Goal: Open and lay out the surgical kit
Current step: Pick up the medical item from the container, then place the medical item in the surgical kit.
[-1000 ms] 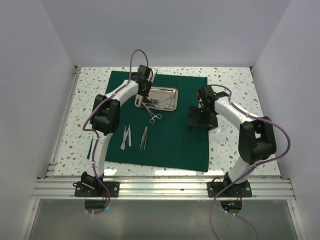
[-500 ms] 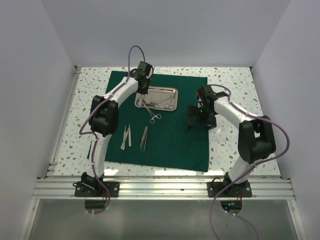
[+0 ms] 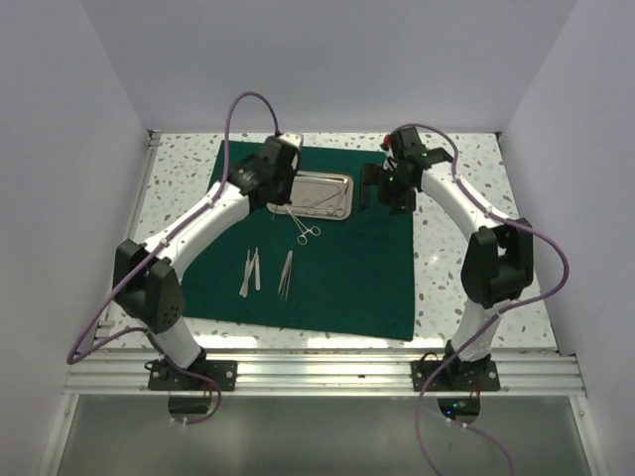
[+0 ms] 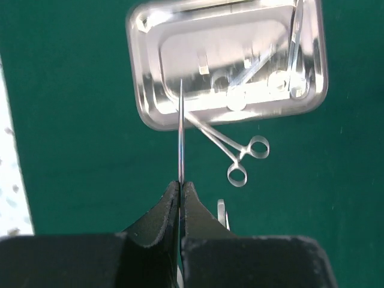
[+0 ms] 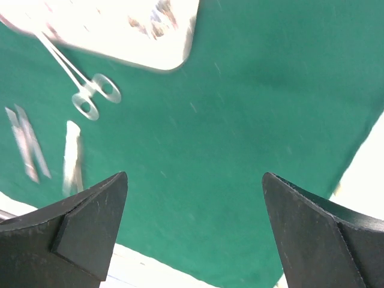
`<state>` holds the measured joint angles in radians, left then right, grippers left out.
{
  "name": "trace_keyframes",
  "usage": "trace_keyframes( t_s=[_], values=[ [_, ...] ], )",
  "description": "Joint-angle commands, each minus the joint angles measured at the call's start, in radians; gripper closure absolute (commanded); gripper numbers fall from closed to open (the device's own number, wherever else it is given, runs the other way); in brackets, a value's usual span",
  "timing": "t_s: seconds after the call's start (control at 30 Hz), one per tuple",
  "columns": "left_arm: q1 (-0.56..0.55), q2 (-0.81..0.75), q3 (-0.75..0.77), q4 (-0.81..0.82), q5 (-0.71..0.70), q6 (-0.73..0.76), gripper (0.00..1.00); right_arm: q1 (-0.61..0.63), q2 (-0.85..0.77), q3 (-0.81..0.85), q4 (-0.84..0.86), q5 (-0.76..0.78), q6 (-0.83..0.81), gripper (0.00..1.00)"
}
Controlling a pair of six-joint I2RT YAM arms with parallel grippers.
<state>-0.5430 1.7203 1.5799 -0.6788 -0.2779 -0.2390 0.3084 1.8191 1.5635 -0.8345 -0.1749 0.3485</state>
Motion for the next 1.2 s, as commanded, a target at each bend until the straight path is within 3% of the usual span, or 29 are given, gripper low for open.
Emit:
trace_keyframes(
  t_s=[0.0,0.3,0.67,0.8,0.83,1.03,1.17],
  values=[
    [-0.028,-0.063,-0.214,0.013,0.025,-0.12,1.0,0.008,0.078,0.157,-0.009,-0.054,0.041,0.02],
    [-0.061,-0.174,-0.494,0.163,0.14,-0.22,1.0,0.053,0.2,0.391,-0.023,-0.117,0.093,0.02],
    [-0.069,-0.14,-0.574,0.248,0.229,-0.263,0.99,0.15,0.276,0.471,-0.044,-0.098,0.099,0.02],
    [-0.072,-0.139,-0.577,0.237,0.229,-0.258,0.84,0.161,0.31,0.506,-0.043,-0.09,0.103,0.02],
    [-0.072,-0.139,-0.578,0.234,0.23,-0.258,0.77,0.164,0.319,0.527,-0.048,-0.089,0.106,0.02],
    [-0.072,-0.146,-0.589,0.236,0.252,-0.252,0.65,0.193,0.405,0.601,-0.051,-0.087,0.106,0.02],
    [-0.072,-0.163,-0.566,0.213,0.246,-0.247,0.64,0.213,0.457,0.638,-0.048,-0.09,0.11,0.02]
  ],
)
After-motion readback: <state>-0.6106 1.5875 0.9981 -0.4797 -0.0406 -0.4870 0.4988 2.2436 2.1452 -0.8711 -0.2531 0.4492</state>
